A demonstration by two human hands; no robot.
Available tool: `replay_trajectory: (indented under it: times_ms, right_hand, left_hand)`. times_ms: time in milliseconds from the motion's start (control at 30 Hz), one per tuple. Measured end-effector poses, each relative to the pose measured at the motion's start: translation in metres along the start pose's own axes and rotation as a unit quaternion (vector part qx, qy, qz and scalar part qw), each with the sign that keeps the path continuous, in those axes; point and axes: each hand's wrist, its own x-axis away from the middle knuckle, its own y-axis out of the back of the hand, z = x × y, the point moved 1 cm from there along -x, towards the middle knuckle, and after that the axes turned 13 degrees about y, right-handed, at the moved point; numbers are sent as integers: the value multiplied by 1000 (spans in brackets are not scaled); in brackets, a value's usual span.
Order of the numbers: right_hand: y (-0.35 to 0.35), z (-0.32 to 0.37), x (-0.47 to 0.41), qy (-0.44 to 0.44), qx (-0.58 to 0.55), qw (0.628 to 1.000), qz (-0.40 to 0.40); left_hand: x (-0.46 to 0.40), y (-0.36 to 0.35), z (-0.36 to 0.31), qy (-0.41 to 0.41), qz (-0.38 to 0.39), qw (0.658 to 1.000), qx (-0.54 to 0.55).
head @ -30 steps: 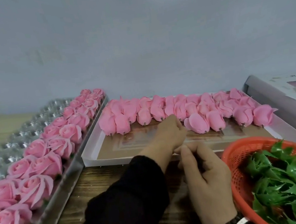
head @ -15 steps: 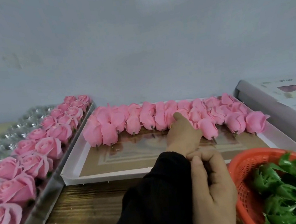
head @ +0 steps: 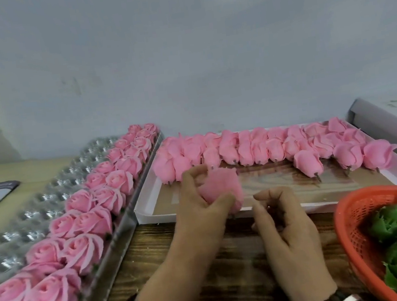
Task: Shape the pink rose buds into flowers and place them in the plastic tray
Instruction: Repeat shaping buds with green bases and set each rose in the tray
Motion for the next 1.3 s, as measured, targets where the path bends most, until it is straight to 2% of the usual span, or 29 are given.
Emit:
replay_trajectory:
  times_ms: [167,267,467,600,733,900,1100,1167,1300]
  right_hand:
    - [-12,17,9,5,-29,990,141]
    - [-21,26,17,-27,-69,979,192]
    - [-28,25,20,-54,-9,990,133]
    - [-25,23,16,-79,-38,992,92]
    - [-22,22,11,-104,-139,983,63]
    - [-24,22,6,-153,-237,953,110]
    - [-26,20,4,-125,-180,958,182]
    - [-26,19,4,-117,-176,960,182]
    - [-26,21,5,-104,-171,967,156]
  left_hand:
    - [30,31,26,11,-20,997,72]
    - [33,32,32,-3,-36,997,63]
    - [32,24,32,-50,-2,999,9]
    - [33,27,34,-67,54,996,22]
    - [25,38,43,23,98,991,85]
    - [23,31,48,80,239,950,185]
    - [15,25,41,114,217,936,255]
    - [13,20,39,104,180,945,254]
    - [13,15,39,79,161,946,271]
